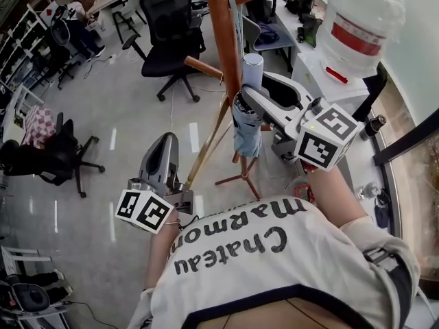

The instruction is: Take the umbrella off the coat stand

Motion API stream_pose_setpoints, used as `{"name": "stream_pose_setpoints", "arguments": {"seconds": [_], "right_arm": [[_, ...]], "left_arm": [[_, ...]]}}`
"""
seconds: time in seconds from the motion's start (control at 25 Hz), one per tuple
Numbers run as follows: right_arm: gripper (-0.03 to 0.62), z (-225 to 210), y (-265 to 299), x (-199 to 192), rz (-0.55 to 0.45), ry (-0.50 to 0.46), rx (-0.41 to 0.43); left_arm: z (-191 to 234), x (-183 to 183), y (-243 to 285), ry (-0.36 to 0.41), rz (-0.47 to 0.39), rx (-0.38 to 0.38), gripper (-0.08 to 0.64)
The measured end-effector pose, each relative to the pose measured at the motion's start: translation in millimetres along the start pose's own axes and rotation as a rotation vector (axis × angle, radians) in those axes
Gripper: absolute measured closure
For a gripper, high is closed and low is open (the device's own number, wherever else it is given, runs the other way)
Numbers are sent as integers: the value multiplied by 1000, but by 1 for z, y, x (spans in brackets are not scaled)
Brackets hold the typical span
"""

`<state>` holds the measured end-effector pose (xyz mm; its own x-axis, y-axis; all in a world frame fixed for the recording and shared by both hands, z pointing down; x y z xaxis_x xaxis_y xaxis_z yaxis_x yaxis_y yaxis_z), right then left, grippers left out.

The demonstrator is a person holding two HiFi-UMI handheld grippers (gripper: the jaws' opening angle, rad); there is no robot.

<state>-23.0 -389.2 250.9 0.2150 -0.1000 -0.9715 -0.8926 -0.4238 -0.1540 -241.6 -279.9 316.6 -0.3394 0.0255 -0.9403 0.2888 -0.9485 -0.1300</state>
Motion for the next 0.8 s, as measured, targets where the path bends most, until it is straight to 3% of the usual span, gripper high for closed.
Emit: {"name": "stream_pose_setpoints", "arguments": {"seconds": [0.48, 0.8], "right_arm": [[430, 0, 1, -4, -8, 57, 139], [436, -1, 1, -3, -15, 29, 160]], "left_arm": [[-8, -3, 14, 31, -30, 37, 535], [-8, -10, 8, 33, -13, 77, 535]]}}
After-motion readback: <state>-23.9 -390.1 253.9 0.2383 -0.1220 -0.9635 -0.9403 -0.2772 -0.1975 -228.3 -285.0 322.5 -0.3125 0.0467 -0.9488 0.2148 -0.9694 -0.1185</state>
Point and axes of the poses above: the fingertips, and each gripper's own axes: y forward along the fingers, z to its left, x out of its top, the point moved 5 cm from there along -y, backward along the fingers, and after that the axes turned 1 degree about y, right-handed, at the moved point
